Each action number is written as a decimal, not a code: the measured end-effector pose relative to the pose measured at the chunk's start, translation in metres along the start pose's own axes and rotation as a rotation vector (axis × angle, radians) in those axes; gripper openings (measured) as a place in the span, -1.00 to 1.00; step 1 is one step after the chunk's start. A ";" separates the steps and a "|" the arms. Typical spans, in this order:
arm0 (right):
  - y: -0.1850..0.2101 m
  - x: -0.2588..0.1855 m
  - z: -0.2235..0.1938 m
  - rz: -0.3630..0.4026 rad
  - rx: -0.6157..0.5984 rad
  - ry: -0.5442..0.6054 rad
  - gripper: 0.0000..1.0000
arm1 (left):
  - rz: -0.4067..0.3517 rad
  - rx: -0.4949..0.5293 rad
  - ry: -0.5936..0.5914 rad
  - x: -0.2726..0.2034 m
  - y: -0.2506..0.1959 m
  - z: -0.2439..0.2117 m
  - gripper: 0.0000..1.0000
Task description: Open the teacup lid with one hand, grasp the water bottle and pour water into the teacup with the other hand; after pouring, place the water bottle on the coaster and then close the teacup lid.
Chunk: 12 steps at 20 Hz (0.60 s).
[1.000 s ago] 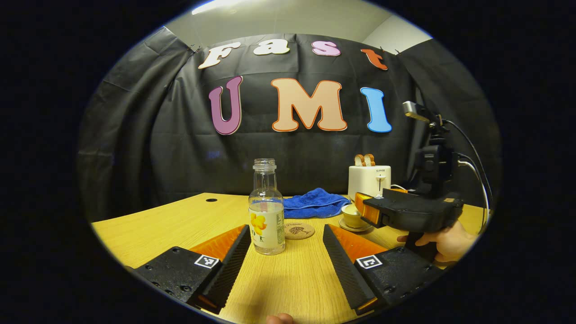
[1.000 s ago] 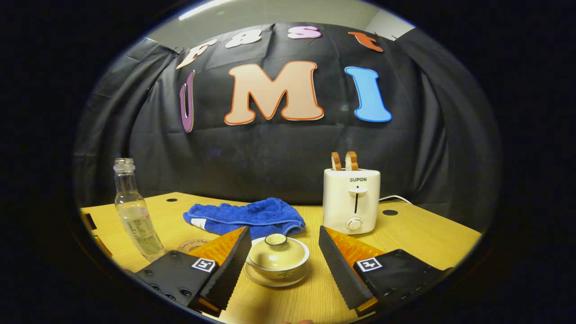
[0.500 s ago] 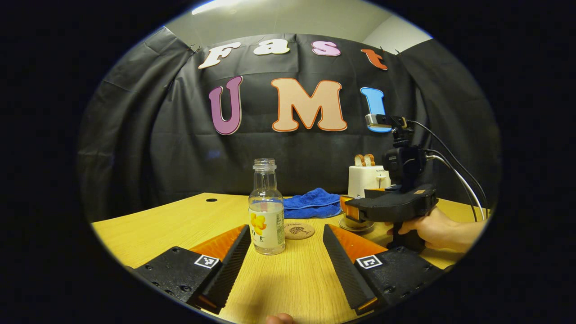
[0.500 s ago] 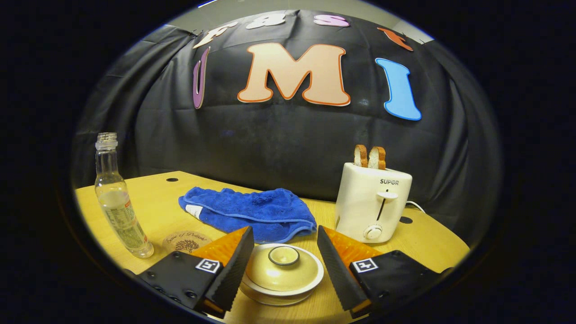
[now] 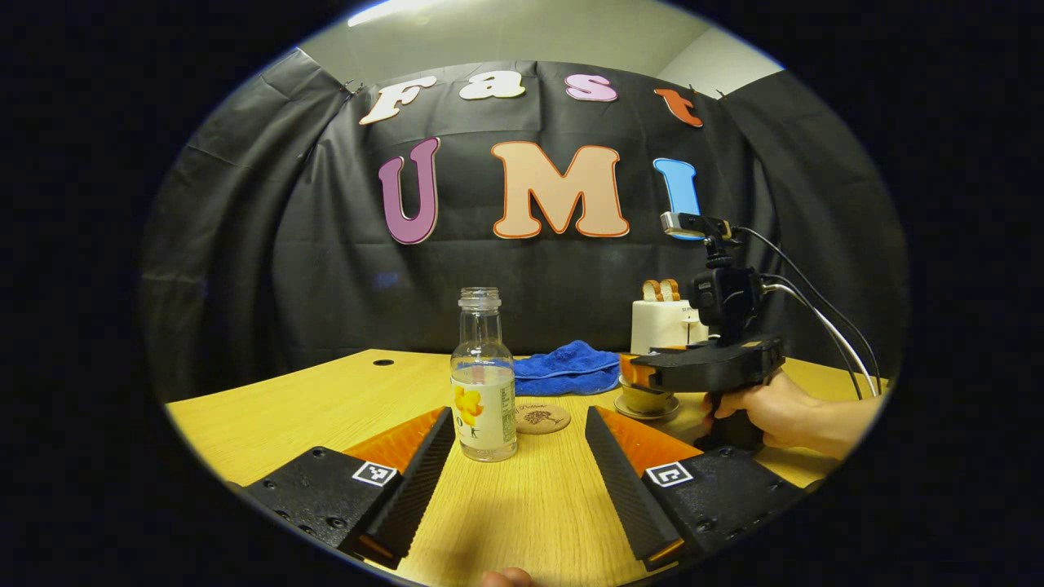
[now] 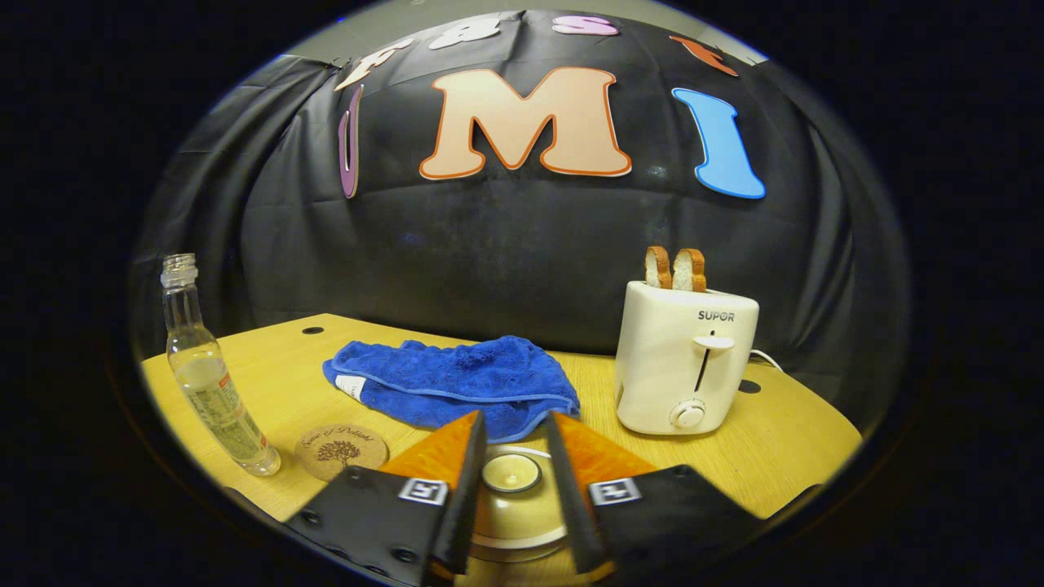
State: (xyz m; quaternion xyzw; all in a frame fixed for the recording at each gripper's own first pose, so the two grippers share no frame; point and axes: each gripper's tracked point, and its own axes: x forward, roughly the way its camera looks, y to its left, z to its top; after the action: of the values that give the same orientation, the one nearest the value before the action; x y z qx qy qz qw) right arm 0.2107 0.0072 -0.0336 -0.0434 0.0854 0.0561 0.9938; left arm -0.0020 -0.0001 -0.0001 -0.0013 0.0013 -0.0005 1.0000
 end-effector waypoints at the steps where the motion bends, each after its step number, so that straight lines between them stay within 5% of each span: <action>1: 0.000 -0.003 -0.001 0.003 -0.005 0.002 -0.14 | 0.001 0.000 0.000 0.000 0.000 0.001 0.89; 4: 0.002 -0.002 -0.001 0.005 -0.013 0.011 -0.23 | 0.002 0.000 0.000 0.000 0.000 0.000 0.89; 5: 0.001 -0.002 -0.001 0.004 -0.014 0.011 -0.05 | 0.002 0.000 0.000 -0.001 0.000 0.000 0.89; 6: 0.001 -0.001 -0.001 0.005 -0.015 0.011 -0.23 | 0.002 0.000 0.000 0.000 0.000 0.000 0.89; 12: 0.004 -0.002 -0.001 -0.006 -0.047 0.008 -0.29 | 0.004 0.000 0.000 0.000 0.001 0.000 0.89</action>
State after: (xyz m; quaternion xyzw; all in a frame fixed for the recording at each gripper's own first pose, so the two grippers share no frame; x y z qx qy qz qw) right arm 0.2086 0.0105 -0.0344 -0.0672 0.0880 0.0547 0.9923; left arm -0.0019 0.0004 -0.0001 -0.0012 0.0014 0.0017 1.0000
